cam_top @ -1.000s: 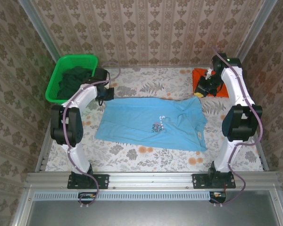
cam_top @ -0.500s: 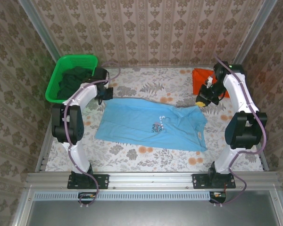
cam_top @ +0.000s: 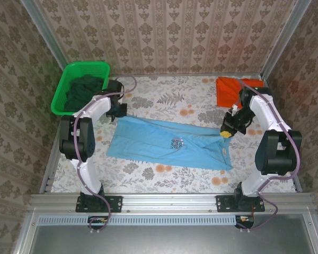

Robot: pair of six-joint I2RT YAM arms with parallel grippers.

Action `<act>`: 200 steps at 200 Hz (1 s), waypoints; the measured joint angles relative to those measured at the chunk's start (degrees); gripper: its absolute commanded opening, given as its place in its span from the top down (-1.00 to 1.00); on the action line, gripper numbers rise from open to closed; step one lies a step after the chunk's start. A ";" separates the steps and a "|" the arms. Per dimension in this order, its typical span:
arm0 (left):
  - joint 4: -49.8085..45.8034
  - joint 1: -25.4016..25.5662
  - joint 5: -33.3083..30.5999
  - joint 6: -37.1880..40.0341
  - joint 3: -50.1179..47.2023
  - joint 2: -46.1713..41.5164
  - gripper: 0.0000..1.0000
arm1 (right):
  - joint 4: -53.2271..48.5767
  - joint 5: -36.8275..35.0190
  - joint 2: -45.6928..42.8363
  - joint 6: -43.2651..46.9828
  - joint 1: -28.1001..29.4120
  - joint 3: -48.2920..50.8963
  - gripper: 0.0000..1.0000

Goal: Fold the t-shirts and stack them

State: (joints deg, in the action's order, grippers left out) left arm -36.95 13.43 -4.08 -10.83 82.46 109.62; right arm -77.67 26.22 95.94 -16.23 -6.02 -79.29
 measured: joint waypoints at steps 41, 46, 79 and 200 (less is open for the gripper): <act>-4.00 -0.42 -3.54 -2.64 2.84 1.03 0.07 | 4.52 -2.91 -0.39 -0.33 -0.42 7.26 0.15; -4.31 -0.42 -3.78 -2.99 3.19 1.03 -0.02 | 5.01 -3.48 -0.70 -0.44 -0.74 8.04 0.13; -5.14 -0.07 -1.95 -4.72 5.11 0.90 -0.07 | 9.42 -6.23 -5.35 -2.82 -4.59 11.26 0.06; -5.57 6.58 11.30 -11.58 8.37 12.07 0.06 | 32.70 -4.57 13.29 -12.26 0.76 8.02 0.59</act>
State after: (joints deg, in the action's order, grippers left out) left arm -42.52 20.01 7.22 -22.41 90.83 121.69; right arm -44.97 21.65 109.23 -28.49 -5.26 -71.26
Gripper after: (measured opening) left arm 0.470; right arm 0.204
